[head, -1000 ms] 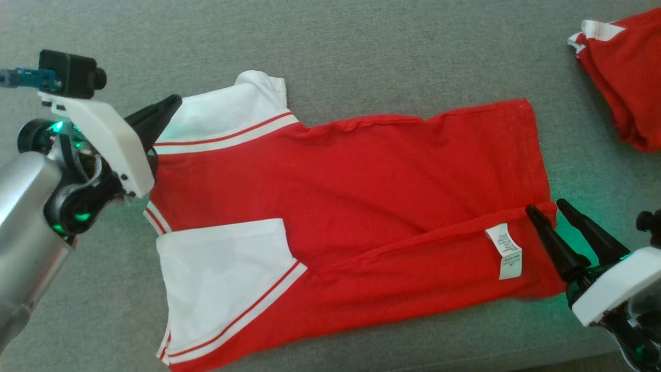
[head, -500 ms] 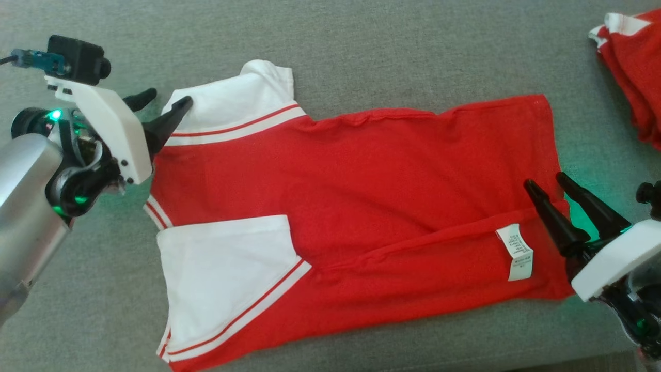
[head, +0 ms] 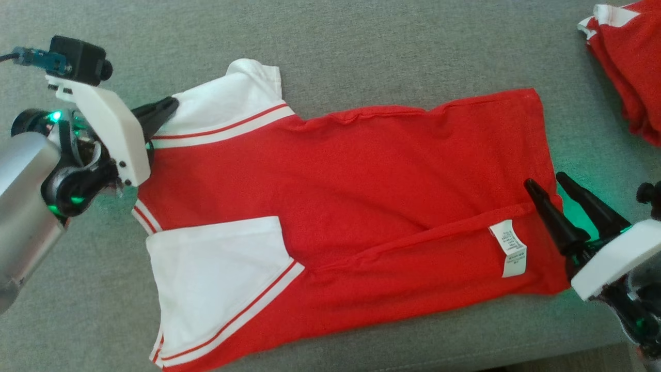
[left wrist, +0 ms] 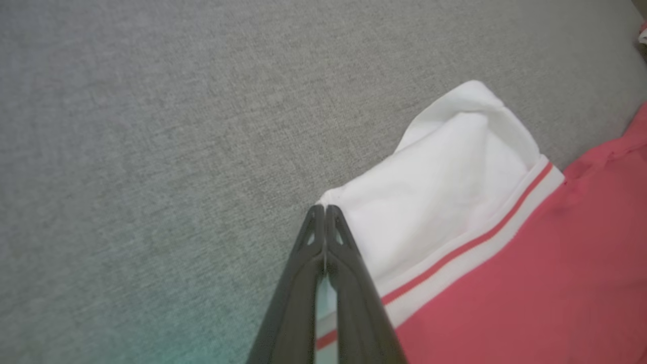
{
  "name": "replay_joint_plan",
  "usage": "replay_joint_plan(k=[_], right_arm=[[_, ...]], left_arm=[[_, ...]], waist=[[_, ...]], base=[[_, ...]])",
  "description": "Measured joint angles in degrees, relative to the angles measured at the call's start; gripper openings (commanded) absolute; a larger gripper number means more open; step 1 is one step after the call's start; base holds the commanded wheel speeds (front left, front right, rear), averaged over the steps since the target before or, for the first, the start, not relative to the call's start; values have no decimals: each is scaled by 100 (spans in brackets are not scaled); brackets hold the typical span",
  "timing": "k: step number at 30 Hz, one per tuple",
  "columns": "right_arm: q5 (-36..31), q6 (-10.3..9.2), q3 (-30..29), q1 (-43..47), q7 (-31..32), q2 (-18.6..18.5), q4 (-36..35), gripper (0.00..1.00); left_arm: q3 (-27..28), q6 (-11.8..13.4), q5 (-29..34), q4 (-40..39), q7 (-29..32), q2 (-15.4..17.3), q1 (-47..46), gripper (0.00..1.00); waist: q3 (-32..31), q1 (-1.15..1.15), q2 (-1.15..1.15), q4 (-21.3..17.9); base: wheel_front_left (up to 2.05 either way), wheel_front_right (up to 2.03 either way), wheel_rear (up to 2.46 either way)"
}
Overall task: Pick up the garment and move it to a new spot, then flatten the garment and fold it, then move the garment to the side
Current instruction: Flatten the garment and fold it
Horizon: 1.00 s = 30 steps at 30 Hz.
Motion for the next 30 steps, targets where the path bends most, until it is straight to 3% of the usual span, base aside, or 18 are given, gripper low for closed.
replay_joint_plan(k=[8,17,22,23,24,26,27,30], right_arm=[[103,0,35,-711,445,-58,213,100],[-11,0,56,-1773,1313,-55,1313,100],[-73,0,74,-2100,1402,19,1720,100],[-103,0,81,-2145,1393,26,1773,94],[-111,0,98,-2182,1378,33,1812,59],[-110,0,151,-2242,1300,40,1856,11],[-110,0,183,-2257,1243,40,1866,0],[-110,0,259,-2263,1081,36,1923,0]], left_arm=[[-336,0,16,-342,-575,83,-227,0],[-790,0,-22,-799,-1171,145,-608,0],[-991,0,-146,-886,-1354,148,-761,0],[-1029,0,-146,-895,-1390,148,-781,0],[-1056,0,-147,-909,-1423,148,-790,0],[-1085,0,-147,-918,-1491,148,-804,0],[-1101,0,-144,-921,-1544,148,-817,0],[-1160,0,-83,-921,-1747,149,-900,0]], waist=[[-7,0,0,109],[-34,0,0,354],[-30,0,0,467],[-29,0,0,486],[-27,0,0,501],[-24,0,0,526],[-22,0,0,538],[-24,0,0,555]], base=[[0,0,0],[0,0,0],[0,0,0],[0,0,0],[0,0,0],[0,0,0],[0,0,0],[0,0,0]])
